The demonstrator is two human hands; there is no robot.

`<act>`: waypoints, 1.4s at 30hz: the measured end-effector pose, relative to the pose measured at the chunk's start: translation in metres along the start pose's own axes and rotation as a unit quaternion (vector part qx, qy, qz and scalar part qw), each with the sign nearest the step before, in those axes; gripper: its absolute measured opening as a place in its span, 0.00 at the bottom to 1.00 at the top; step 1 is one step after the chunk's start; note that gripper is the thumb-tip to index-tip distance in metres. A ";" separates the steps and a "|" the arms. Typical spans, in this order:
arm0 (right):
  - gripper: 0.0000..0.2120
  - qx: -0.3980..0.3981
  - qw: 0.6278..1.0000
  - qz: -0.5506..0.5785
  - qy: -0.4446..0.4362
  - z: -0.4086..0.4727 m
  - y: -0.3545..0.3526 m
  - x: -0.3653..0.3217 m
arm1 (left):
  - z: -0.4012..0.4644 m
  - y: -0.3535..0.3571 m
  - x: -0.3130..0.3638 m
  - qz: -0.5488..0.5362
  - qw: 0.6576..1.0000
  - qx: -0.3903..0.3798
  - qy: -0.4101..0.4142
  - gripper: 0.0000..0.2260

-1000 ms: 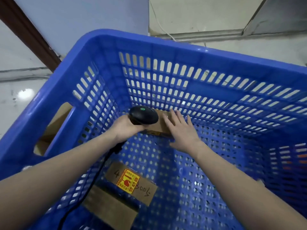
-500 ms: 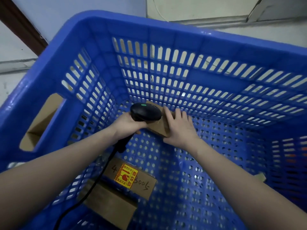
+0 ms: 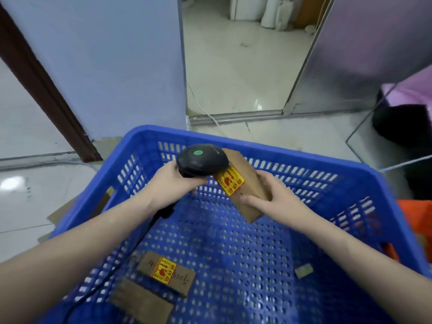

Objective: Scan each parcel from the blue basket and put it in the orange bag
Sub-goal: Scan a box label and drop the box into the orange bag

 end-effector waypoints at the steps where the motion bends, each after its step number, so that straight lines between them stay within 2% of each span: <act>1: 0.31 0.000 0.998 0.059 0.027 -0.010 -0.012 -0.006 | -0.007 -0.004 0.017 -0.015 1.000 0.008 0.012 0.10; 4: 0.24 -0.010 0.969 0.220 0.113 -0.044 -0.040 -0.020 | -0.032 -0.011 0.064 -0.087 0.996 0.019 0.032 0.03; 7: 0.16 -0.030 0.920 0.362 0.146 -0.079 -0.057 -0.036 | -0.059 -0.010 0.096 -0.163 0.985 0.024 0.044 0.05; 9: 0.18 -0.043 0.886 0.440 0.141 -0.098 -0.062 -0.045 | -0.077 -0.007 0.110 -0.194 0.979 0.034 0.046 0.08; 12: 0.23 -0.041 0.854 0.503 0.123 -0.117 -0.067 -0.052 | -0.101 0.000 0.120 -0.231 0.971 0.038 0.046 0.14; 15: 0.18 -0.027 0.838 0.533 0.114 -0.125 -0.069 -0.054 | -0.114 0.006 0.117 -0.266 0.963 0.032 0.017 0.11; 19: 0.17 0.007 0.865 0.488 0.116 -0.121 -0.071 -0.051 | -0.118 0.010 0.115 -0.270 0.962 0.031 0.010 0.11; 23: 0.32 0.006 0.902 0.416 0.115 -0.111 -0.070 -0.049 | -0.117 0.016 0.114 -0.267 0.963 0.023 0.008 0.12; 25: 0.30 0.016 0.910 0.394 0.127 -0.107 -0.073 -0.045 | -0.114 0.016 0.113 -0.259 0.965 0.026 0.009 0.11; 28: 0.26 0.033 0.906 0.392 0.155 -0.098 -0.074 -0.037 | -0.107 0.015 0.106 -0.253 0.967 0.021 -0.011 0.12; 35: 0.31 0.111 0.890 0.411 0.163 -0.083 -0.074 -0.026 | -0.089 0.003 0.099 -0.226 0.974 0.018 -0.004 0.13; 40: 0.27 0.143 0.883 0.418 0.158 -0.079 -0.082 -0.022 | -0.080 -0.004 0.090 -0.140 0.989 0.036 0.021 0.02; 42: 0.27 0.140 0.886 0.412 0.159 -0.078 -0.085 -0.020 | -0.080 -0.004 0.090 -0.070 0.996 0.016 0.060 0.06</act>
Point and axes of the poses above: each hand's wrist, its own z-axis towards the middle knuckle, its own y-axis out of the palm, x = y × z, the point moved 7 cm from there along z, towards the middle knuckle, and after that the axes turned 10 degrees about x, right-handed, at the moved point
